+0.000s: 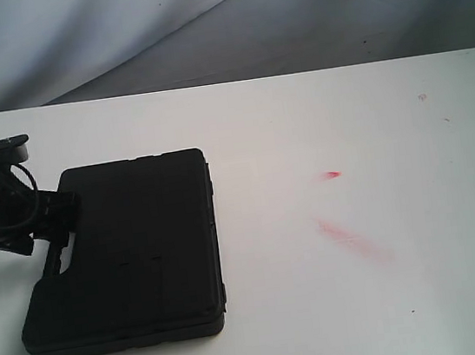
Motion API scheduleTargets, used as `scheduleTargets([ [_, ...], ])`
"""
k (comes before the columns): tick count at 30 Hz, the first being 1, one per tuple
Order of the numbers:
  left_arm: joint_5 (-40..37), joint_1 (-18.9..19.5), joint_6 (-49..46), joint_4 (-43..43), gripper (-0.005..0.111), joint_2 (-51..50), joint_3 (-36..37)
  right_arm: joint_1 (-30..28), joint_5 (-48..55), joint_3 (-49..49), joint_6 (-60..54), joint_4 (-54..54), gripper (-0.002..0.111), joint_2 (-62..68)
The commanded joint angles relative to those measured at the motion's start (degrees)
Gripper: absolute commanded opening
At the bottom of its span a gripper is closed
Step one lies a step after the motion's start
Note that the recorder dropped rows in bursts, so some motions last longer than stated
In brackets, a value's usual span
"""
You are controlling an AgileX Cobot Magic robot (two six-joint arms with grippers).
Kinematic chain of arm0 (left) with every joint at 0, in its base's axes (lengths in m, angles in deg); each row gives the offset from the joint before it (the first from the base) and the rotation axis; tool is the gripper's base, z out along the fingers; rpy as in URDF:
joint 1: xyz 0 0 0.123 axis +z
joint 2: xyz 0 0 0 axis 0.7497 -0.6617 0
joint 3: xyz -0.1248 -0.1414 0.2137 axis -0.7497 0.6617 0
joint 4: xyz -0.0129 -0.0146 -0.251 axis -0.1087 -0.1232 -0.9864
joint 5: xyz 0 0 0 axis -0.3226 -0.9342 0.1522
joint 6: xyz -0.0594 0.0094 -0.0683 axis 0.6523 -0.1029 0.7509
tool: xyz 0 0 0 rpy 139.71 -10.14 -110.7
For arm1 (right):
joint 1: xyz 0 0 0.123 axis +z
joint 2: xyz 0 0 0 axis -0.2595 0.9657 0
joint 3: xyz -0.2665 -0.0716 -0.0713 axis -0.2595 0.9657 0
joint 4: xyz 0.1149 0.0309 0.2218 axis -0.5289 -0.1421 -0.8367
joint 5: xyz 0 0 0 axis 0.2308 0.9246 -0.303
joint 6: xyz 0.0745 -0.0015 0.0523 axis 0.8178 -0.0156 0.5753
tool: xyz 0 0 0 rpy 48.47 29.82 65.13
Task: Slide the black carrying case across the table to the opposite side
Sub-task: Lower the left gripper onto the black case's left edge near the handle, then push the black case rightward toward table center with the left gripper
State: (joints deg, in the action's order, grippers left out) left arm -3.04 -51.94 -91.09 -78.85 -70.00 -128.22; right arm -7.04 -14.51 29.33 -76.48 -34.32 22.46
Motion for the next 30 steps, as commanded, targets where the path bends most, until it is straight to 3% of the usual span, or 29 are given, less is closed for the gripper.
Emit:
scheduleTargets([
  [1,0.7,-0.2,-0.3,-0.6,0.030,0.1,-0.4,0.1,-0.5,0.2,-0.1,0.2,0.000,-0.2],
  [14,1.3,-0.2,-0.2,-2.3,0.034,-3.6,-0.4,0.1,-0.5,0.2,-0.1,0.2,0.000,-0.2],
  [17,1.7,-0.2,-0.2,-3.7,0.027,-3.6,-0.4,0.1,-0.5,0.2,-0.1,0.2,0.000,-0.2],
  [21,1.7,-0.2,-0.2,-6.5,0.002,-3.6,-0.4,0.1,-0.5,0.2,-0.1,0.2,0.000,-0.2],
  [30,3.0,-4.9,0.6,-8.2,0.000,-4.2,-0.4,0.1,-0.5,0.2,-0.1,0.2,0.000,-0.2],
])
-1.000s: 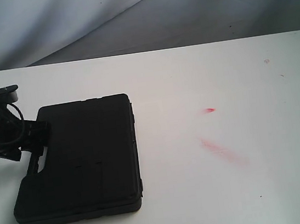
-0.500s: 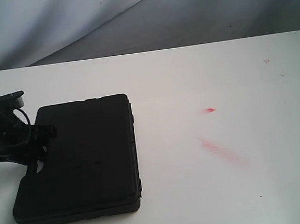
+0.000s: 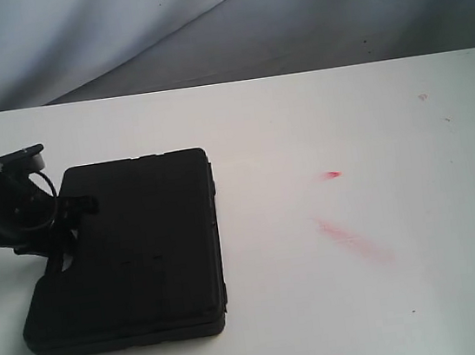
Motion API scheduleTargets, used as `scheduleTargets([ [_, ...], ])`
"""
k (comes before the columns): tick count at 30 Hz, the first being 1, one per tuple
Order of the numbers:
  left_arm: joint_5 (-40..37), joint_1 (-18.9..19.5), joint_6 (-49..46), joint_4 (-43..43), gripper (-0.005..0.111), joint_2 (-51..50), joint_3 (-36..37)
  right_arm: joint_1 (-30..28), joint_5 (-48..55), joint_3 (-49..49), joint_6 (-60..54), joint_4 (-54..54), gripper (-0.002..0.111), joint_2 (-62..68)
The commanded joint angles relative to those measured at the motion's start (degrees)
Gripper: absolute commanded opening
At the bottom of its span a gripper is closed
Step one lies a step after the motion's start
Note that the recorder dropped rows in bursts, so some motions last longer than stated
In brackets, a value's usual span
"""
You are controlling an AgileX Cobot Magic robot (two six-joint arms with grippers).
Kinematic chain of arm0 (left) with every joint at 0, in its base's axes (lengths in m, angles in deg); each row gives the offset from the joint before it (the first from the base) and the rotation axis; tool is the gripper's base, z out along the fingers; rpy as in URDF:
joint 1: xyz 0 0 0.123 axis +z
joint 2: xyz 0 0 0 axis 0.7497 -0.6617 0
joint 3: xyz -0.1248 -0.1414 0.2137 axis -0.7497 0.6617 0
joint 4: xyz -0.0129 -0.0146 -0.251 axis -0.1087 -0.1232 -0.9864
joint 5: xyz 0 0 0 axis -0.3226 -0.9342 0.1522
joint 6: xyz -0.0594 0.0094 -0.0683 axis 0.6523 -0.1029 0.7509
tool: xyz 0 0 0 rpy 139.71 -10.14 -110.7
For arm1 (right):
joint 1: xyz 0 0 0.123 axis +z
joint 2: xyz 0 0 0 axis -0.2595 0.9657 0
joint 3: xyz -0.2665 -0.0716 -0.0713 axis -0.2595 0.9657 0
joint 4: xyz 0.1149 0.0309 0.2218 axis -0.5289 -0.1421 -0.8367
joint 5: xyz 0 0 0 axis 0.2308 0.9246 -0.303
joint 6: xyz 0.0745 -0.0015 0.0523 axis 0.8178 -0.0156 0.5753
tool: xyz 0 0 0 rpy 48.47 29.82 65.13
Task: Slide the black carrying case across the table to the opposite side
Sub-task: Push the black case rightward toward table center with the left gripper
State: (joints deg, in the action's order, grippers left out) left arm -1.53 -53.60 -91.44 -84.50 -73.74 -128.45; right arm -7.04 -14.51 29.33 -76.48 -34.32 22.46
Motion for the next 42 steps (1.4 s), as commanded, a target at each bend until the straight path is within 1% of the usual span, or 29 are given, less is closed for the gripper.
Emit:
scheduleTargets([
  [1,2.0,-4.0,2.1,-2.6,0.000,-0.5,-0.2,0.1,-0.5,0.2,-0.1,0.2,0.000,-0.2],
  [5,3.1,-6.5,5.4,-2.6,0.000,-1.3,-1.0,0.1,-0.5,0.2,-0.1,0.2,0.000,-0.2],
  [8,1.0,-7.2,7.0,-2.6,0.000,-2.3,-3.0,0.1,-0.5,0.2,-0.1,0.2,0.000,-0.2],
  [10,-0.7,-8.4,8.7,-2.6,0.000,-3.2,-4.9,0.1,-0.5,0.2,-0.1,0.2,0.000,-0.2],
  [13,-1.3,-11.3,11.0,-2.6,0.000,-4.9,-8.5,0.1,-0.5,0.2,-0.1,0.2,0.000,-0.2],
  [16,-3.5,-13.3,11.7,-2.6,0.000,-7.6,-11.9,0.1,-0.5,0.2,-0.1,0.2,0.000,-0.2],
  [19,-3.9,-15.8,13.9,-2.6,0.000,-10.2,-15.5,0.1,-0.5,0.2,-0.1,0.2,0.000,-0.2],
  [22,-3.6,-17.4,14.0,-5.3,0.000,-11.6,-17.5,0.1,-0.5,0.2,-0.1,0.2,0.000,-0.2],
  [26,-3.8,-17.9,15.5,-5.8,0.000,-12.7,-18.8,0.1,-0.5,0.2,-0.1,0.2,0.000,-0.2],
  [33,-3.6,-17.9,17.2,-7.2,0.000,-13.0,-18.8,0.1,-0.5,0.2,-0.1,0.2,0.000,-0.2],
  [35,-3.4,-18.4,18.9,-7.3,0.000,-13.0,-18.8,0.1,-0.5,0.2,-0.1,0.2,0.000,-0.2],
  [39,-0.5,-20.2,18.5,-6.6,0.000,-13.0,-18.8,0.1,-0.5,0.2,-0.1,0.2,0.000,-0.2],
  [42,0.0,-20.2,18.5,-6.4,0.000,-13.0,-18.8,0.1,-0.5,0.2,-0.1,0.2,0.000,-0.2],
])
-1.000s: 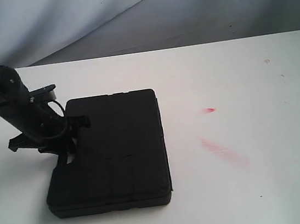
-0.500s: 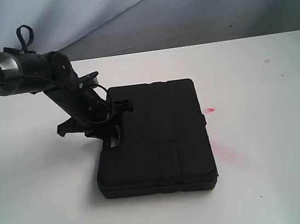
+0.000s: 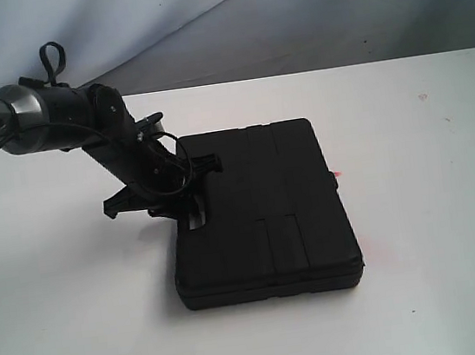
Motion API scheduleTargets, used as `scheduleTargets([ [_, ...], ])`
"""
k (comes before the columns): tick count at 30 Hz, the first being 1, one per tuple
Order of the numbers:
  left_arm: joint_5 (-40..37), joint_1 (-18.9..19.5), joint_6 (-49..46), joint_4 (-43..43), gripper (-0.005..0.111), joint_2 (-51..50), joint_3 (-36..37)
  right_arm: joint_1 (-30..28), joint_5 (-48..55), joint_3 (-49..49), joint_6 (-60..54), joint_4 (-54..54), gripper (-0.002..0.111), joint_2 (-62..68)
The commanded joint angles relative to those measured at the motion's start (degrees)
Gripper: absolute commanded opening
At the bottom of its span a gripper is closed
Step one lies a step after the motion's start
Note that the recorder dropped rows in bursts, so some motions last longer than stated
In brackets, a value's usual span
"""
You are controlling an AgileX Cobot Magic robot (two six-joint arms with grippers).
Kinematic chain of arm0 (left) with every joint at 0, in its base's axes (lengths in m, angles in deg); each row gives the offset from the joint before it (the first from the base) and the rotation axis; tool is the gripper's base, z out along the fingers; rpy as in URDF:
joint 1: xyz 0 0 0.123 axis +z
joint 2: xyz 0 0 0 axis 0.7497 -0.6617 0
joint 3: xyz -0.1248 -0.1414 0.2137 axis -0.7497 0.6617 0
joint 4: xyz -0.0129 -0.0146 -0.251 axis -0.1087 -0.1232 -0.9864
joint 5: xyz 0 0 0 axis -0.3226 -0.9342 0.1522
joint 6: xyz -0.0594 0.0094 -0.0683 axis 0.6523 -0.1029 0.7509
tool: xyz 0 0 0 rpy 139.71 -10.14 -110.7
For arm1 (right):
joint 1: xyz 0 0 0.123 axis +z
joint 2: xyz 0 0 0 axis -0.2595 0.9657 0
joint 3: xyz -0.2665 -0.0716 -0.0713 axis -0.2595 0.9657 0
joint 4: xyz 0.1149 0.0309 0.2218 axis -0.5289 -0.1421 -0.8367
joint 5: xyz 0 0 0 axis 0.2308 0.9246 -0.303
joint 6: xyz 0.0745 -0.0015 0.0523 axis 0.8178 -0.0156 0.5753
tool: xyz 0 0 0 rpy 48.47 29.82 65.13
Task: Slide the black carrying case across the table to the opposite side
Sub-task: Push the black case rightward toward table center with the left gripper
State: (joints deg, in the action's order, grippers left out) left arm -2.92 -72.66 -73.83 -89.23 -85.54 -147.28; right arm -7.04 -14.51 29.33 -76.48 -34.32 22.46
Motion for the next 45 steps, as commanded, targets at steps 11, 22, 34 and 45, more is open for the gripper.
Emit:
scheduleTargets([
  [11,1.7,-1.1,0.9,-0.9,0.000,-1.3,0.0,0.1,-0.5,0.2,-0.1,0.2,0.000,-0.2],
  [22,2.9,-1.1,-1.0,-1.3,0.027,-1.3,0.0,0.1,-0.5,0.2,-0.1,0.2,0.000,-0.2],
  [34,3.3,-1.1,-1.0,-4.1,0.049,-1.0,0.0,0.1,-0.5,0.2,-0.1,0.2,0.000,-0.2],
  [45,0.4,-1.1,-1.0,-4.3,0.049,-1.0,0.0,0.1,-0.5,0.2,-0.1,0.2,0.000,-0.2],
])
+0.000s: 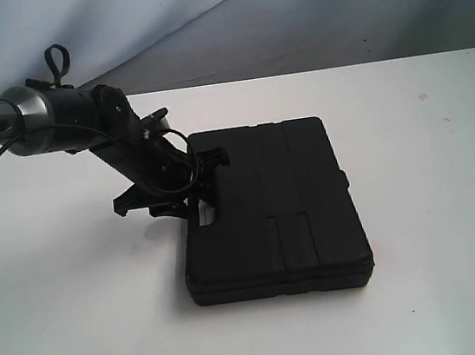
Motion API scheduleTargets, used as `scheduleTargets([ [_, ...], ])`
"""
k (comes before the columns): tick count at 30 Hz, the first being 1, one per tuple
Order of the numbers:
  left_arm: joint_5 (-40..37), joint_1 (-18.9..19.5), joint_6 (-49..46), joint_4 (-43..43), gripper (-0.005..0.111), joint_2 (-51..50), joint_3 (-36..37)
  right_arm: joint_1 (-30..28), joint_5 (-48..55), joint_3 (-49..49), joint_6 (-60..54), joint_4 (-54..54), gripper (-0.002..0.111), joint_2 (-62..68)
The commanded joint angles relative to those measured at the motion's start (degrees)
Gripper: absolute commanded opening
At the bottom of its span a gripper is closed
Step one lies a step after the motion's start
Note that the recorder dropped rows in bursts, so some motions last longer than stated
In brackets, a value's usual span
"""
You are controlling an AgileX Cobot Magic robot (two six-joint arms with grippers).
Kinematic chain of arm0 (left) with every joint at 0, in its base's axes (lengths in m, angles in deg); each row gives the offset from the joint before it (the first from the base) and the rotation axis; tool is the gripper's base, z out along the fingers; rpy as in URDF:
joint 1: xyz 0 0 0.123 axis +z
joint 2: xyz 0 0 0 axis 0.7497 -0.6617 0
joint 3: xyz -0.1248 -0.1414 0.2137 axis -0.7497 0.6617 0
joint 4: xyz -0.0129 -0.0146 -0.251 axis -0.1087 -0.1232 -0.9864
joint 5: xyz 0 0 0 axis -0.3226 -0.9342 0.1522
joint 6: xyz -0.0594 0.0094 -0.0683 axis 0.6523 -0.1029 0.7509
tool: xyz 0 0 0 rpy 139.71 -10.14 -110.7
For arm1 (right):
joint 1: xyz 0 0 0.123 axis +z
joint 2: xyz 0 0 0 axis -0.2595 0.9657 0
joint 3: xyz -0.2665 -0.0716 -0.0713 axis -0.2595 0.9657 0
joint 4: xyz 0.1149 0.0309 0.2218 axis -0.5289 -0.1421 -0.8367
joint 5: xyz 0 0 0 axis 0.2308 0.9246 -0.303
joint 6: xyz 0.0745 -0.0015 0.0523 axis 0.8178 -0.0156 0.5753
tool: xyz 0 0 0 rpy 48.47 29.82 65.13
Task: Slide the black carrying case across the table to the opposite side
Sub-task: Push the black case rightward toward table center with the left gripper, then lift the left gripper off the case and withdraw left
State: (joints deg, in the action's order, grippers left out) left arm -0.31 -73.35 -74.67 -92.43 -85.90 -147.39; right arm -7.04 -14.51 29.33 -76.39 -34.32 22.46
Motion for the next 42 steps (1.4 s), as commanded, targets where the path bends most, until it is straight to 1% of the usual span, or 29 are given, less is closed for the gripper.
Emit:
scheduleTargets([
  [1,-2.2,-0.4,-0.1,-1.1,0.049,-0.5,0.1,0.1,-0.5,0.2,-0.2,0.2,0.000,-0.2],
  [16,-1.5,-0.4,-0.1,-0.9,0.049,6.1,0.1,0.1,-0.5,0.2,-0.2,0.2,0.000,-0.2],
  [30,-5.9,-0.4,0.0,-0.8,0.049,15.1,0.1,0.1,-0.5,0.2,-0.2,0.2,0.000,-0.2],
  [34,-6.8,-0.4,-0.7,-0.3,0.048,17.3,0.1,0.1,-0.5,0.2,-0.2,0.2,0.000,-0.2],
  [35,-7.6,-0.4,-2.5,-0.2,0.045,17.8,0.1,0.1,-0.5,0.2,-0.2,0.2,0.000,-0.2],
  [36,-8.4,-0.4,-5.4,0.0,0.040,18.4,0.1,0.1,-0.5,0.2,-0.2,0.2,0.000,-0.2],
  [38,-9.9,-0.4,-10.5,1.4,0.023,19.5,0.1,0.1,-0.5,0.2,-0.2,0.2,0.000,-0.2],
  [40,-10.7,-0.4,-12.0,3.3,0.006,20.7,0.2,0.1,-0.5,0.2,-0.2,0.2,0.000,-0.2],
  [41,-10.9,-0.4,-12.2,4.6,0.000,21.4,0.2,0.1,-0.5,0.2,-0.2,0.2,0.000,-0.2],
  [42,-10.9,-0.4,-12.2,5.5,0.001,22.2,0.2,0.1,-0.5,0.2,-0.2,0.2,0.000,-0.2],
])
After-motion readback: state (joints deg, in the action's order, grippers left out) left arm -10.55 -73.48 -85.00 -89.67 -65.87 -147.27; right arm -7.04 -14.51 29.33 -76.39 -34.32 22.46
